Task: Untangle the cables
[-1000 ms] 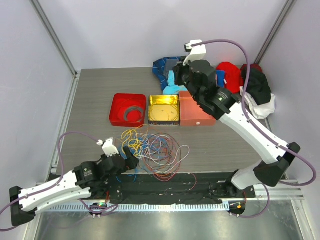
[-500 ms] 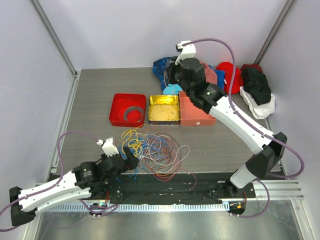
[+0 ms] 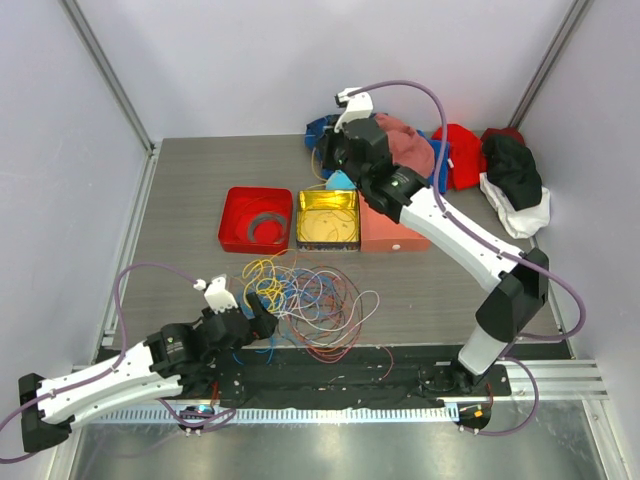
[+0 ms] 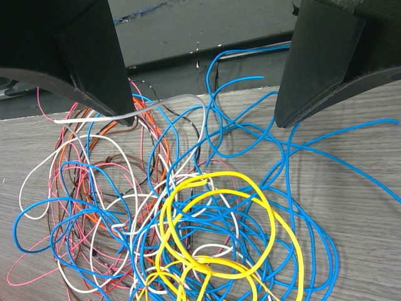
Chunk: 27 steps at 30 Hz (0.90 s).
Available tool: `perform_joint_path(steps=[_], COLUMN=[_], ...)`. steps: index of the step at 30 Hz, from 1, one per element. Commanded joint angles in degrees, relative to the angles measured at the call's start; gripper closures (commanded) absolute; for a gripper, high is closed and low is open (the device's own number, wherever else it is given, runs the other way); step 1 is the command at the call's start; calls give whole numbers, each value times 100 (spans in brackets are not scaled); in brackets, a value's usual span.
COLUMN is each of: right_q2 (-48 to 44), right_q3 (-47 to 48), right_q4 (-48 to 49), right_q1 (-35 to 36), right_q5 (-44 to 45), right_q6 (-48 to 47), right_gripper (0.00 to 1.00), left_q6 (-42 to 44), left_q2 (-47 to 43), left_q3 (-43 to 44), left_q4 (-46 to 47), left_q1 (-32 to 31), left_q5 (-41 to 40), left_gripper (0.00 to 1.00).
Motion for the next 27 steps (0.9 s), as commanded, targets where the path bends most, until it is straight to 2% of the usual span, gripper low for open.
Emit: perform_joint_path(steps=[1, 11, 21, 27], right_q2=[137, 453, 182, 348], right_q3=[-218, -1105, -2476, -2531], right_q4=[635, 1172, 1619, 1752], right_q1=[-41, -146, -138, -138], right_q5=[-170, -214, -407, -487], right_q6=[126, 292, 776, 794], right_gripper=[99, 99, 99, 99], left_q6=[5, -21, 5, 67], left_q2=[-49, -41, 161, 424], left_q3=[-4, -4, -39, -30], left_q4=[156, 121, 358, 640], left_q1=[-7, -7, -7, -15], left_q5=[-140, -140, -131, -61], left_gripper=[0, 0, 0, 0])
